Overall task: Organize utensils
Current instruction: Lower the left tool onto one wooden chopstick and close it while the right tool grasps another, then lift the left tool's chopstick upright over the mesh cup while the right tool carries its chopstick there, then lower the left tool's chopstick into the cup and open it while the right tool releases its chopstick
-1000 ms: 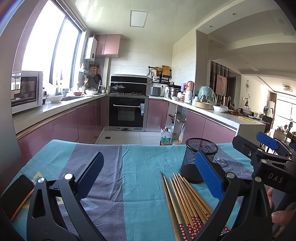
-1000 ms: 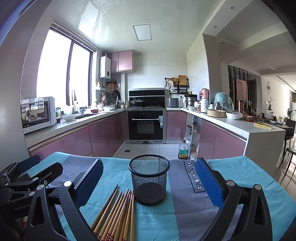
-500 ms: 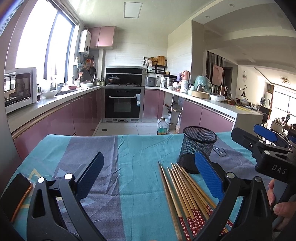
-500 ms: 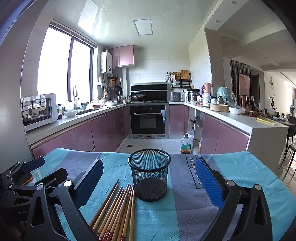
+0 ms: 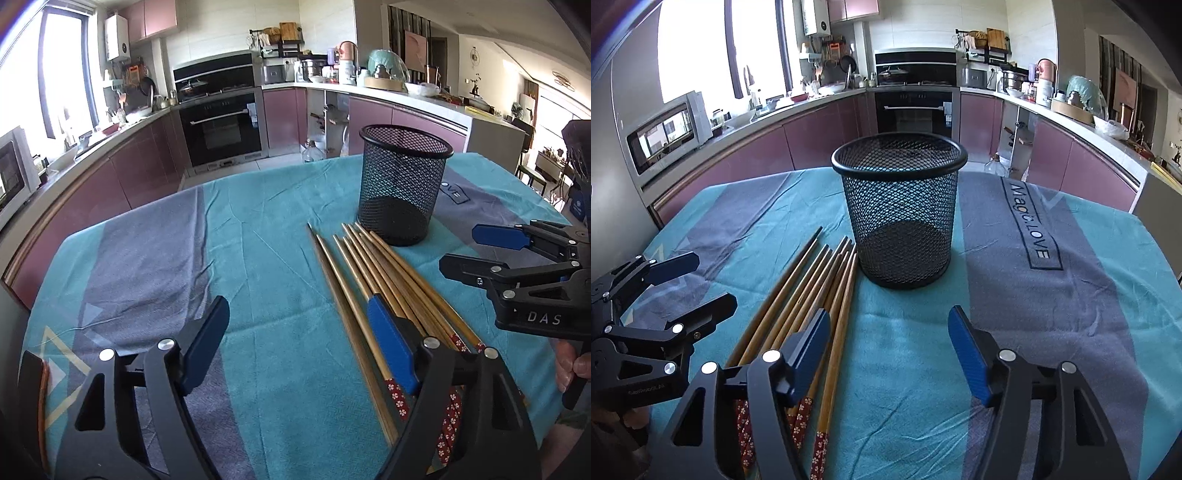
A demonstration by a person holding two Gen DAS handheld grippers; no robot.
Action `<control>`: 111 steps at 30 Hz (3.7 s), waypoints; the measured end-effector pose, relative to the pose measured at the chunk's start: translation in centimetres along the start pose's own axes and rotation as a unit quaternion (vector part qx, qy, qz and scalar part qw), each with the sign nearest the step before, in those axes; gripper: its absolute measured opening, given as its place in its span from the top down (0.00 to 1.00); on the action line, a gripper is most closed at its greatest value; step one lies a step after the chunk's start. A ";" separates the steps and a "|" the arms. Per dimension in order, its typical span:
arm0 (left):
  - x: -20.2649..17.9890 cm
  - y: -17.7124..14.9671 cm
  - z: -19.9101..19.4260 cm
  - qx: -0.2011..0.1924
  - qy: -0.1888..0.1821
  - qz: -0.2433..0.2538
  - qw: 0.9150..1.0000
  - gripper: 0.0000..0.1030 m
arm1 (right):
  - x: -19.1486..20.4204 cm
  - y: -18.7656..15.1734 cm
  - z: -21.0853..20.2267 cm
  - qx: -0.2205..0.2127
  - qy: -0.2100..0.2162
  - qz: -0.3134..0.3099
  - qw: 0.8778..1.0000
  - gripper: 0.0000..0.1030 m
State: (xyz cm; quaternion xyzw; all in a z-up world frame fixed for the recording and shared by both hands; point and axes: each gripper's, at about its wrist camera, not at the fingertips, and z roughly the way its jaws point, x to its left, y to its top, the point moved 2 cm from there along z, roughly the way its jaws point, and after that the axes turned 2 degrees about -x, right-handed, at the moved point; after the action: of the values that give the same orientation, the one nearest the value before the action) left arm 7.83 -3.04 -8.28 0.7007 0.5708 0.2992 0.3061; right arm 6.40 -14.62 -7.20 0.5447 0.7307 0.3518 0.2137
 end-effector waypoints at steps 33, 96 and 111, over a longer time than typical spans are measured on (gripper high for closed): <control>-0.8 1.1 6.3 0.085 -0.072 -0.027 0.993 0.90 | 0.4 0.9 2.8 0.062 0.060 -0.009 0.996 0.95; -2.4 18.0 2.1 -0.040 -0.183 -0.037 0.982 0.93 | -6.2 14.7 -2.0 -0.073 0.101 -0.002 0.992 0.95; -1.5 17.1 6.5 -0.018 -0.164 -0.046 0.985 0.91 | -5.4 15.2 0.2 -0.054 0.085 0.011 0.995 0.84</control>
State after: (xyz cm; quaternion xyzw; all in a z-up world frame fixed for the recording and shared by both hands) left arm 23.11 -7.81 0.67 0.7075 0.5392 0.1755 0.4219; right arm 18.07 -17.30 3.67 0.5086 0.7200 0.4382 0.1759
